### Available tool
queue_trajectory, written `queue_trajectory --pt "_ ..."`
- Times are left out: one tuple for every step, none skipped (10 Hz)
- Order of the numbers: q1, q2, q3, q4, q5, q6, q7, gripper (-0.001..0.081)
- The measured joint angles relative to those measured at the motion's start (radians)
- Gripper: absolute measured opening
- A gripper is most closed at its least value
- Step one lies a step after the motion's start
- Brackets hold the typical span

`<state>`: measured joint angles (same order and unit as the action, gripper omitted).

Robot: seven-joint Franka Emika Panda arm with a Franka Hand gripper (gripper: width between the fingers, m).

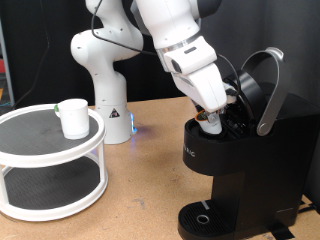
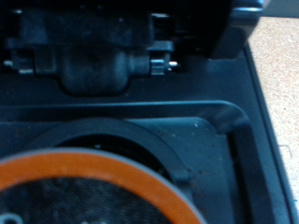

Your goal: Make a cup of coffee with the keurig machine

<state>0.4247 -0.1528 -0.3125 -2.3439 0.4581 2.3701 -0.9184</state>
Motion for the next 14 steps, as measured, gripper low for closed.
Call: queue_trajectory --pt "0.0 0.004 0.004 0.0 0.0 0.0 0.0 0.0456" --pt "0.0 0.006 0.01 0.0 0.0 -0.001 0.0 0.0456" --pt "0.0 0.007 0.016 0.0 -0.003 -0.004 0.0 0.0456" --pt "0.0 0.01 0.019 0.002 -0.016 -0.005 0.001 0.0456" --pt "0.0 0.013 0.022 0.006 -0.033 -0.009 0.007 0.0456" --pt "0.0 0.016 0.024 0.012 -0.047 -0.014 0.018 0.0456" --pt "0.0 0.019 0.025 0.016 -0.055 -0.018 0.025 0.0456" --pt "0.0 0.021 0.026 0.019 -0.057 -0.022 0.026 0.0456" --pt "0.0 0.023 0.028 0.02 -0.057 -0.031 0.027 0.0511" --pt "0.0 0.026 0.033 0.02 -0.057 -0.038 0.031 0.0511" --pt "0.0 0.027 0.037 0.02 -0.057 -0.04 0.039 0.0705" --pt "0.0 0.027 0.039 0.02 -0.057 -0.04 0.043 0.0705" --pt "0.0 0.027 0.039 0.02 -0.051 -0.04 0.044 0.0785" --pt "0.0 0.026 0.038 0.021 -0.029 -0.031 0.042 0.0785"
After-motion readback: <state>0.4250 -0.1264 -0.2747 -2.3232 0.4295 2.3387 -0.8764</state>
